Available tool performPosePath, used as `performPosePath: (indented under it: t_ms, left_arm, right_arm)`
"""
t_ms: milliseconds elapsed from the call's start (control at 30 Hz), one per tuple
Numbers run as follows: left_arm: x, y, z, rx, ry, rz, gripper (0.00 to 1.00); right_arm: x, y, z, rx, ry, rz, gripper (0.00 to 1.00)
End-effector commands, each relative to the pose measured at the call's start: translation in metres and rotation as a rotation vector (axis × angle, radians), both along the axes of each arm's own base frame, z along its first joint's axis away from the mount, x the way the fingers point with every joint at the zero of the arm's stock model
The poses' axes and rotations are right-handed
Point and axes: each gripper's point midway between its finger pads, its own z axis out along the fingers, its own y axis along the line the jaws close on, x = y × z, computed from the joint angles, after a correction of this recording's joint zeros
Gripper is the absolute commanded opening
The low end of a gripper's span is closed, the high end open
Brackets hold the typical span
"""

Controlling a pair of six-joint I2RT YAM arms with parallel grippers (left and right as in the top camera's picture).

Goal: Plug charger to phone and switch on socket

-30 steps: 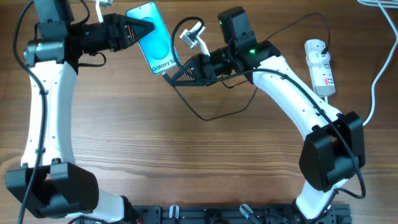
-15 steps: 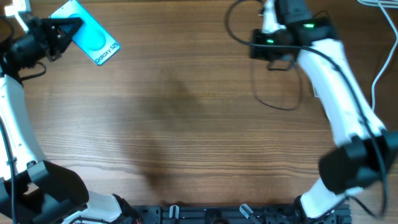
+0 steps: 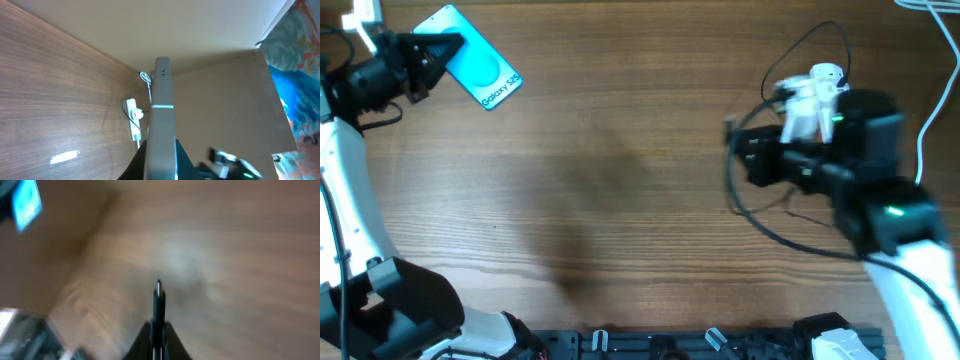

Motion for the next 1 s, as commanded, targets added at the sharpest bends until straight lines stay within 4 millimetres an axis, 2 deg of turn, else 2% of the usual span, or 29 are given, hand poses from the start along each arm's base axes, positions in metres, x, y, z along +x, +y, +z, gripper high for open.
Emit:
performPosePath:
  t_ms: [0, 100, 200, 300, 400, 533, 967]
  left_arm:
    - [-0.002, -0.025, 0.006, -0.015, -0.029, -0.084, 0.04]
    - [-0.003, -0.051, 0.006, 0.008, -0.066, -0.155, 0.04]
    - [-0.006, -0.081, 0.006, 0.013, -0.081, -0.231, 0.04]
    - [-0.010, -0.103, 0.006, 0.020, -0.098, -0.288, 0.04]
    - [-0.015, -0.122, 0.006, 0.044, -0.149, -0.343, 0.04]
    - [-0.020, -0.140, 0.006, 0.060, -0.191, -0.396, 0.04]
    - [-0.034, -0.178, 0.006, 0.051, -0.196, -0.495, 0.04]
  right_arm:
    - [-0.028, 0.044, -0.008, 0.277, 0.047, 0.294, 0.05]
    - [-0.029, 0.075, -0.013, 0.374, 0.020, 0.450, 0.05]
    - [-0.039, 0.110, -0.018, 0.452, 0.031, 0.635, 0.05]
    - [-0.032, 0.127, -0.022, 0.505, 0.070, 0.664, 0.05]
    - [-0.033, 0.135, -0.016, 0.545, 0.065, 0.708, 0.05]
    - [-0.033, 0.137, -0.001, 0.572, 0.007, 0.722, 0.05]
    - [-0.022, 0.139, 0.001, 0.583, 0.007, 0.654, 0.04]
